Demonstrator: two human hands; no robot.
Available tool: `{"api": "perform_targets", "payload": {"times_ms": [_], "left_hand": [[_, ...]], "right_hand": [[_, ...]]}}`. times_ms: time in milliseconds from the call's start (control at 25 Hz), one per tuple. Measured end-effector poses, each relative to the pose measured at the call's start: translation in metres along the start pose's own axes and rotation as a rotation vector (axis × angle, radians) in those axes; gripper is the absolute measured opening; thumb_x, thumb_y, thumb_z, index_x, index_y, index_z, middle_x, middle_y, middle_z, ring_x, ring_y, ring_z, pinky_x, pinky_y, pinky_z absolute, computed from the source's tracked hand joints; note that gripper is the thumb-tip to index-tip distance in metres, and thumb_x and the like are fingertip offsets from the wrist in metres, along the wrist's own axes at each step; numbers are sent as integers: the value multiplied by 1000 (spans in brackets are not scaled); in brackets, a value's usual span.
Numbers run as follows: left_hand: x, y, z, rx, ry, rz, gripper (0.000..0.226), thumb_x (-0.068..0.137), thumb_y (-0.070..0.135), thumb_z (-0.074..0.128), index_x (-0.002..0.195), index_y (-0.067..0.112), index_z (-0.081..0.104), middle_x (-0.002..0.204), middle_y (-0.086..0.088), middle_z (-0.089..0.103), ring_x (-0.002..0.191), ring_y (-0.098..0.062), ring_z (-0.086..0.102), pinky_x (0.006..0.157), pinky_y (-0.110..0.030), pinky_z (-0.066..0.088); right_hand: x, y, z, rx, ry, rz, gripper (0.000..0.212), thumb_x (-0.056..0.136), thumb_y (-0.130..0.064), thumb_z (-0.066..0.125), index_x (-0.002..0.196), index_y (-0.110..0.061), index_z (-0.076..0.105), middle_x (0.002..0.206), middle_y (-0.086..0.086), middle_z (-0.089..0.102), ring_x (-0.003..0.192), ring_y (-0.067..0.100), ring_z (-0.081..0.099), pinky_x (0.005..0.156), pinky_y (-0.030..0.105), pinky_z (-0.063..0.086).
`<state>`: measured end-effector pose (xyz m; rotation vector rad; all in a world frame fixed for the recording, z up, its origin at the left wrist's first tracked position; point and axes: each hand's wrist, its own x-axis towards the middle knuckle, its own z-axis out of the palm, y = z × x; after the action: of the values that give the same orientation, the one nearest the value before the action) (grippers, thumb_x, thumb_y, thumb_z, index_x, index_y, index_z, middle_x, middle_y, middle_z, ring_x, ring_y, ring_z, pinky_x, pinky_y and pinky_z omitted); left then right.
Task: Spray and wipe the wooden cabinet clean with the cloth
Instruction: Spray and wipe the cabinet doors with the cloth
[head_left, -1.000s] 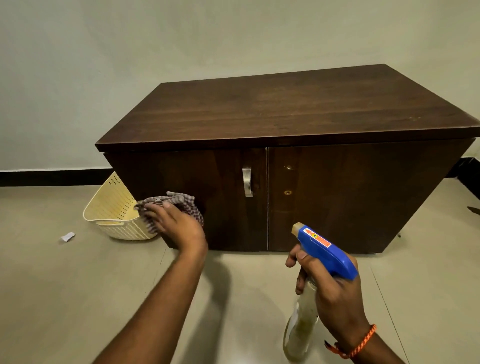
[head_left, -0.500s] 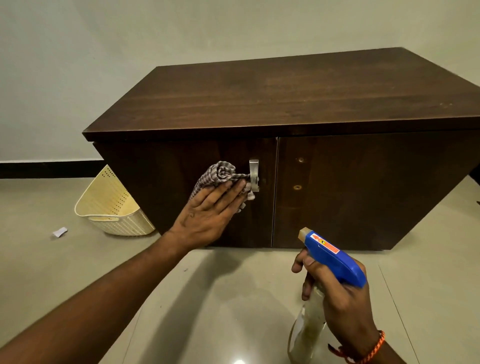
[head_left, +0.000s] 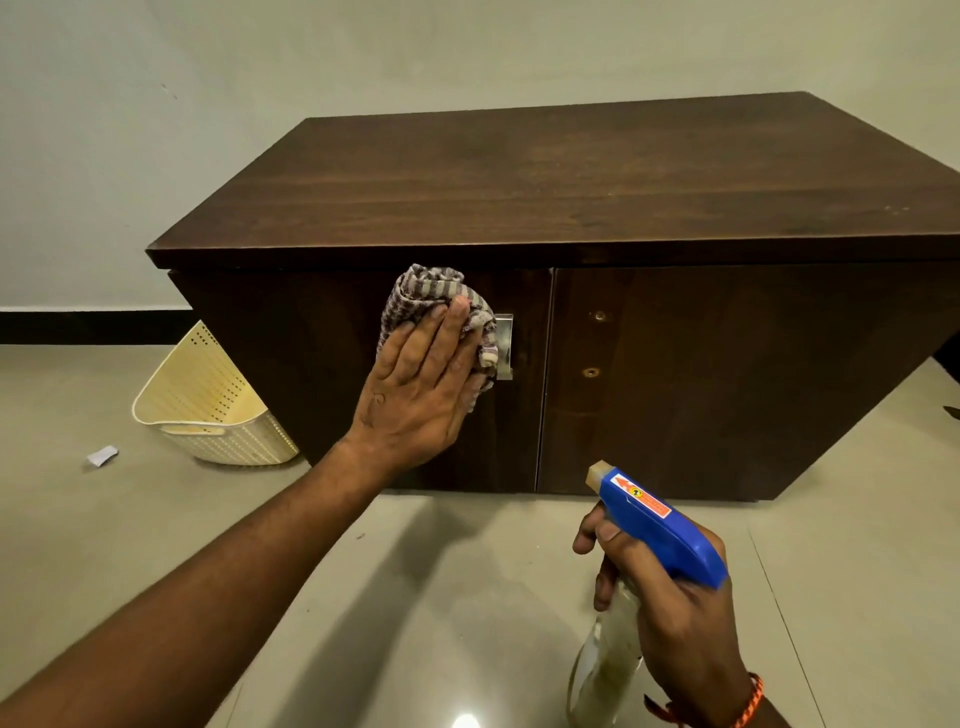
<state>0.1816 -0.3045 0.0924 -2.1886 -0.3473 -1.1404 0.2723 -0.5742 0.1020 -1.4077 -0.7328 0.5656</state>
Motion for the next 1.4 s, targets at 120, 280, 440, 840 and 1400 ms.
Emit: {"api": "perform_targets", "payload": {"times_ms": [120, 280, 440, 840, 1400], "left_hand": [[-28, 23, 11, -21, -72, -108, 74, 107, 40, 32, 162, 8, -5, 170, -10, -18, 157, -24, -13, 128, -39, -6], [-67, 57, 23, -2, -178, -58, 76, 107, 38, 33, 160, 2, -6, 168, -17, -19, 156, -30, -16, 128, -43, -7], [-61, 84, 27, -10, -194, 48, 75, 104, 28, 40, 160, -2, -1, 168, -23, -14, 156, -34, -13, 128, -47, -6], [9, 78, 6, 125, -126, -152, 67, 110, 42, 28, 159, 2, 7, 167, -23, -11, 156, -36, -13, 127, -44, -5], [-21, -22, -10, -55, -103, -323, 68, 106, 45, 38, 152, -1, 17, 156, -24, 14, 157, -25, -16, 128, -43, 0]], "right_hand": [[0, -1, -3, 0, -6, 3, 10, 80, -33, 62, 80, -28, 71, 80, 10, 70, 45, 21, 57, 45, 30, 53], [0, -5, -9, 4, 16, -11, 16, 76, -41, 61, 80, -30, 72, 81, 9, 70, 46, 22, 57, 45, 32, 54], [-1, -8, -10, 9, 38, -27, 20, 74, -46, 58, 80, -32, 72, 83, 10, 70, 47, 26, 58, 48, 32, 54], [-5, -21, -12, 6, 37, -61, 24, 74, -49, 60, 84, -31, 73, 81, 9, 71, 47, 30, 59, 48, 33, 54], [2, -18, 12, -3, -15, -59, 32, 72, -60, 66, 83, -31, 72, 80, 6, 71, 46, 25, 59, 47, 31, 54]]}}
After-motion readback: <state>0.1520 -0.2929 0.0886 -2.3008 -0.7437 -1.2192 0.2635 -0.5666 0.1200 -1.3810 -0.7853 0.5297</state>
